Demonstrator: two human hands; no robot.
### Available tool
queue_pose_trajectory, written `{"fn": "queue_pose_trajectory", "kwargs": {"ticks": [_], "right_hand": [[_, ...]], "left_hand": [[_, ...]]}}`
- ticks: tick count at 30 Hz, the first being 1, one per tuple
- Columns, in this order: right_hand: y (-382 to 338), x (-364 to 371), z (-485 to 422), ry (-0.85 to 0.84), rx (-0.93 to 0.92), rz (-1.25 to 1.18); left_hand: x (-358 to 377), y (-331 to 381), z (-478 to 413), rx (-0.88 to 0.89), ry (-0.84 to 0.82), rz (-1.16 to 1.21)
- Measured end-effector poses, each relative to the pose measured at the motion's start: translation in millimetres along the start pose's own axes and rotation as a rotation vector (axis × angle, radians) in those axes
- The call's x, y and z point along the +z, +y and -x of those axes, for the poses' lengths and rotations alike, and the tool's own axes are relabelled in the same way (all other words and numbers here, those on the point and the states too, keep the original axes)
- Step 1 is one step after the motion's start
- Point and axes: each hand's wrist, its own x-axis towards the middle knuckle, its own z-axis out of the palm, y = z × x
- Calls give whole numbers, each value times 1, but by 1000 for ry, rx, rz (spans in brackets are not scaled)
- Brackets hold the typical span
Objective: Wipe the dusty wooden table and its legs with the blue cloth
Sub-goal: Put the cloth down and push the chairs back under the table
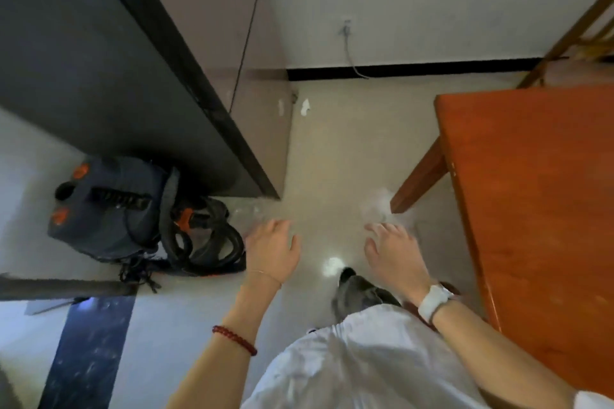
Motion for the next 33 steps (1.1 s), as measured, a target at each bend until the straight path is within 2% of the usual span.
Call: {"fn": "queue_pose_trajectory", "kwargs": {"ticks": [5,10,16,19,26,30,33], "right_hand": [[10,-17,-86,-1,142,-86],[20,-58,-198,-26,205,-177],[37,-136,-321,57,284,-223],[46,-163,-368,85,342,-219],[85,-201,-472,177,584,-293],[110,-239,-538,300,811,-409],[123,-271,-573,392,898,-474]], "left_hand": [[-11,35,-110,156,-69,-7],[-46,73,-230,210,-136,-54],[-106,139,-377,311,-71,-44],[-116,173,-433,384,-97,-44],[-127,257,-572,645,-216,-109],[-147,327,-666,869,-291,-171],[-161,380,-708,1002,-343,-225]]}}
